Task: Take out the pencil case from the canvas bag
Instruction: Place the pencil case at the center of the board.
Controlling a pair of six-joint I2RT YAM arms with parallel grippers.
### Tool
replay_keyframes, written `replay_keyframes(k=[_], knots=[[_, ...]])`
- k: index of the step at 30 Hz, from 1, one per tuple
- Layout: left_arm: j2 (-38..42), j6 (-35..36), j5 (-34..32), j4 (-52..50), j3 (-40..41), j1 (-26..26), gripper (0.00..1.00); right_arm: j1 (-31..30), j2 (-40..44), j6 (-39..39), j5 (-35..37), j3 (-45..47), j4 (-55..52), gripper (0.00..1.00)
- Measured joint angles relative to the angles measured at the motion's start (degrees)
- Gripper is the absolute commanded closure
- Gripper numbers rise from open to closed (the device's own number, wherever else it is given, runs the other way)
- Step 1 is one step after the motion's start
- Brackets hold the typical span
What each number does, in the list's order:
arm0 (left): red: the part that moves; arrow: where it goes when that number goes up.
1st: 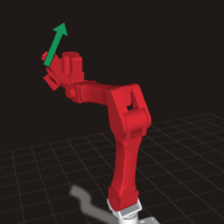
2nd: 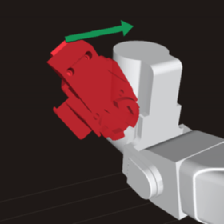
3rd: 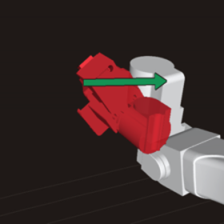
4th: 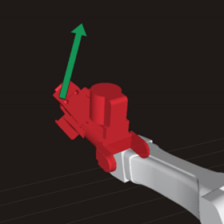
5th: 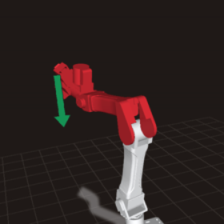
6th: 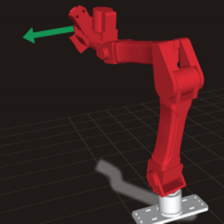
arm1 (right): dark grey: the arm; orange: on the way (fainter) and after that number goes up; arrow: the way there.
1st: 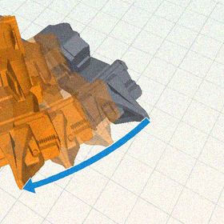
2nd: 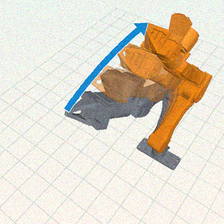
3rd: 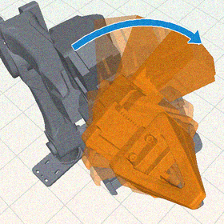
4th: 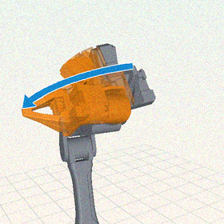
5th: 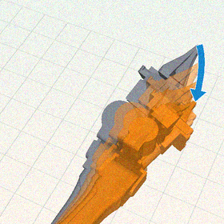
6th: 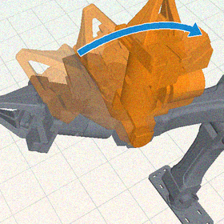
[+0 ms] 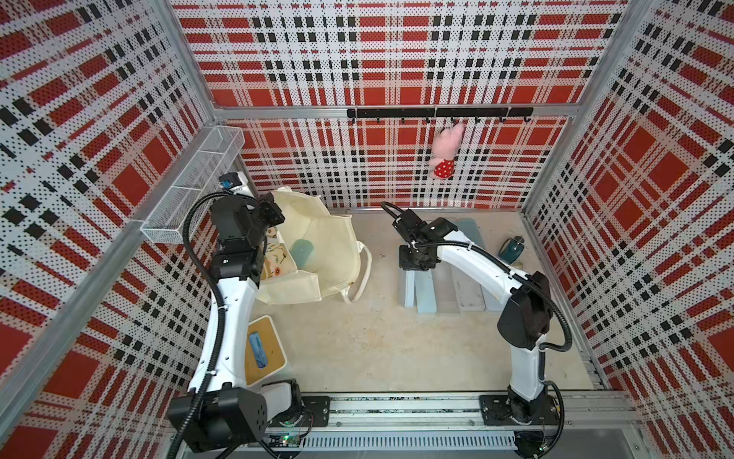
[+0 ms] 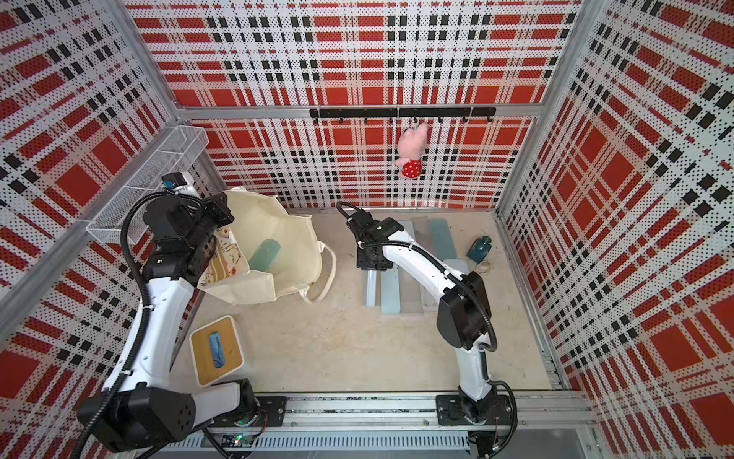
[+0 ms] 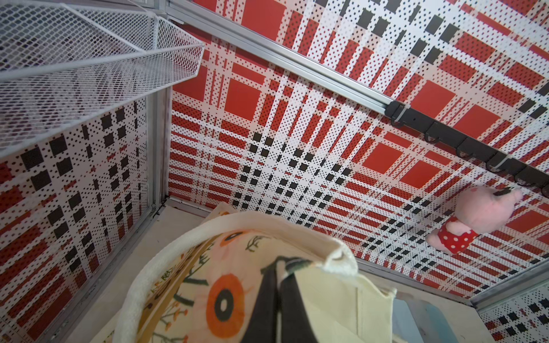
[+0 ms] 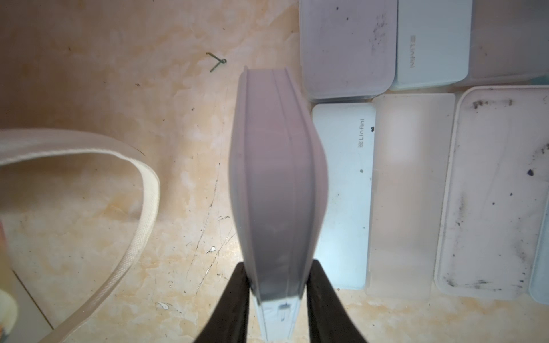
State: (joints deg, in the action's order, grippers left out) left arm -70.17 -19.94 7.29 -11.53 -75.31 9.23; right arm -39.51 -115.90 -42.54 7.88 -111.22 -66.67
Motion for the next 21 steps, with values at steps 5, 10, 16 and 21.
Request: replay_keyframes(k=[5, 10, 16, 21], knots=[[-0.02, -0.37, -0.07, 0.13, -0.92, 0.48, 1.0, 0.0, -5.29, 0.07, 0.28, -5.64, -5.01, 0.75], [0.0, -0.39, -0.07, 0.39, -1.31, 0.72, 1.0, 0.04, -9.11, 0.2, 0.42, -8.48, -7.45, 0.71], [0.02, -0.42, -0.07, 0.33, -1.31, 1.18, 1.0, 0.61, -12.81, 0.24, -0.31, -9.42, -7.82, 0.7], [0.04, -0.42, -0.11, 0.33, -1.29, 1.38, 1.0, 0.81, -13.99, 0.33, -0.63, -11.1, -7.54, 0.59]])
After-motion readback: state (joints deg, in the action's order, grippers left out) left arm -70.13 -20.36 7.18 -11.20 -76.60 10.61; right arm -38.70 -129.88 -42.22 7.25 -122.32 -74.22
